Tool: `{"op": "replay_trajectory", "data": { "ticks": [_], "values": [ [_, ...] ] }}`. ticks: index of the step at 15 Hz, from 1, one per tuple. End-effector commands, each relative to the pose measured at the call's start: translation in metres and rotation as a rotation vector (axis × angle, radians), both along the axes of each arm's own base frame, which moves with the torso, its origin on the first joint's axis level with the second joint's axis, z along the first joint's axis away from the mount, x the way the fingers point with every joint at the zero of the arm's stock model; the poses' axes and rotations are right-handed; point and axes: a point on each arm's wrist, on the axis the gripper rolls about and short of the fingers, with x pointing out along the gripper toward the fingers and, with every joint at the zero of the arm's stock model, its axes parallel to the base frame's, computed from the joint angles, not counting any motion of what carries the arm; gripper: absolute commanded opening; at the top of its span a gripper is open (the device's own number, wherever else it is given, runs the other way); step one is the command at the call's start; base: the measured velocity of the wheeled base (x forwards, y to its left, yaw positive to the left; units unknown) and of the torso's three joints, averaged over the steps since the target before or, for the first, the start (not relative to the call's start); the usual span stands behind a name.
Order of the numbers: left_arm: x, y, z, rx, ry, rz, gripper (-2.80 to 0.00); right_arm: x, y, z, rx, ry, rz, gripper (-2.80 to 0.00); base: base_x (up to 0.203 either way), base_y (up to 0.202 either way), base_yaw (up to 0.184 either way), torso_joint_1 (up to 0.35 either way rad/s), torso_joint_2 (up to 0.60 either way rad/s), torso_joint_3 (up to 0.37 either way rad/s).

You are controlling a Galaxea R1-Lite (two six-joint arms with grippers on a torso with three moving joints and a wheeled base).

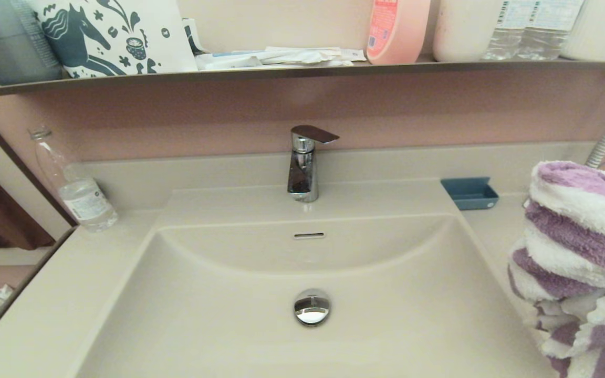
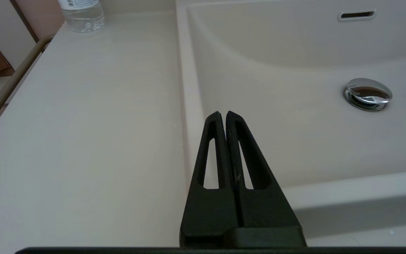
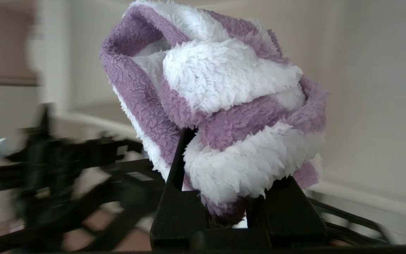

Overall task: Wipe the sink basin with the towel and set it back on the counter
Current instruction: Wipe the sink

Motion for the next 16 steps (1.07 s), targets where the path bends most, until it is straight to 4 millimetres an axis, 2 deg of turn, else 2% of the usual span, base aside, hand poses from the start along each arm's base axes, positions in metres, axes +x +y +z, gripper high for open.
{"op": "replay_trajectory", "data": {
  "ticks": [1,4,7,10,12,16],
  "values": [
    [0.0,0.0,0.0,0.0,0.001,-0.001,-2.8,0.006,0.021,0.001,0.082,0.06,0.053,-2.8,0.0,0.0,0.0,0.0,0.0,0.0],
    [0.0,0.0,0.0,0.0,0.001,-0.001,-2.8,0.035,0.061,-0.021,0.037,0.167,0.014,-2.8,0.0,0.0,0.0,0.0,0.0,0.0],
    [0.0,0.0,0.0,0.0,0.001,0.001,-2.8,0.061,0.116,-0.081,-0.132,0.275,-0.049,-2.8,0.0,0.0,0.0,0.0,0.0,0.0],
    [0.0,0.0,0.0,0.0,0.001,-0.001,-2.8,0.085,0.164,-0.135,-0.27,0.389,-0.112,-2.8,0.0,0.0,0.0,0.0,0.0,0.0],
    [0.0,0.0,0.0,0.0,0.001,-0.001,-2.8,0.097,0.185,-0.166,-0.373,0.414,-0.159,-2.8,0.0,0.0,0.0,0.0,0.0,0.0],
    [0.0,0.0,0.0,0.0,0.001,0.001,-2.8,0.111,0.208,-0.21,-0.543,0.414,-0.221,-2.8,0.0,0.0,0.0,0.0,0.0,0.0]
  ]
}}
